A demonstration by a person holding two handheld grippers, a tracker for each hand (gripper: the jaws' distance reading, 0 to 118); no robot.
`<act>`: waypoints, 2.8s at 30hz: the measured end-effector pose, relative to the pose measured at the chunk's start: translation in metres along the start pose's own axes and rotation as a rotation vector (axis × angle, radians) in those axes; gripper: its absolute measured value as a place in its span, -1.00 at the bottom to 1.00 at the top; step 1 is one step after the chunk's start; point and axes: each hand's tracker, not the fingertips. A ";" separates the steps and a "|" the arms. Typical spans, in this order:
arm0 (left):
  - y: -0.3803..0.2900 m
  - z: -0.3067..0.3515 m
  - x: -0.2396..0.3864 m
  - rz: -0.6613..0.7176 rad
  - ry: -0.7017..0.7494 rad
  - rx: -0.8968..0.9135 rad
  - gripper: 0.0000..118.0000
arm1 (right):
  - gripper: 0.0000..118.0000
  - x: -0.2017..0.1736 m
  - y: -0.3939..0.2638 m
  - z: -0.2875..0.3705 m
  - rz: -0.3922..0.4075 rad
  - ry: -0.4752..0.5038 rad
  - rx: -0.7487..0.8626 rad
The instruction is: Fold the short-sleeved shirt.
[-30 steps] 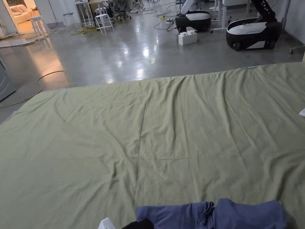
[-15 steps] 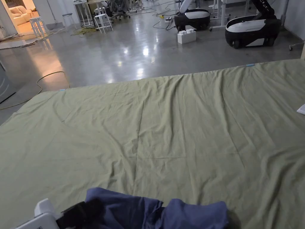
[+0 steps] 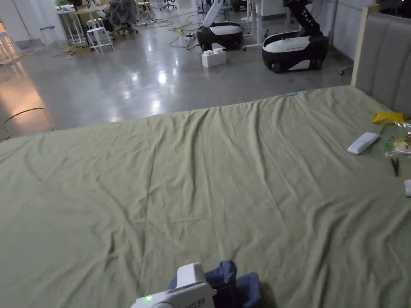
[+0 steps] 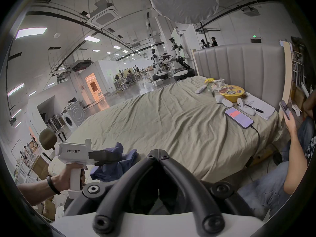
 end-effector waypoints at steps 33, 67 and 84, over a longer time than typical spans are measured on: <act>0.018 0.106 -0.029 0.077 -0.148 0.214 -0.92 | -1.00 -0.058 -0.032 -0.126 0.019 0.303 -0.262; 0.025 0.100 -0.155 0.343 -0.349 0.021 -0.46 | -1.00 -0.100 -0.023 -0.202 0.098 0.398 -0.445; 0.090 0.294 -0.389 0.410 0.584 0.065 0.05 | -1.00 -0.131 -0.037 -0.159 0.131 0.422 -0.558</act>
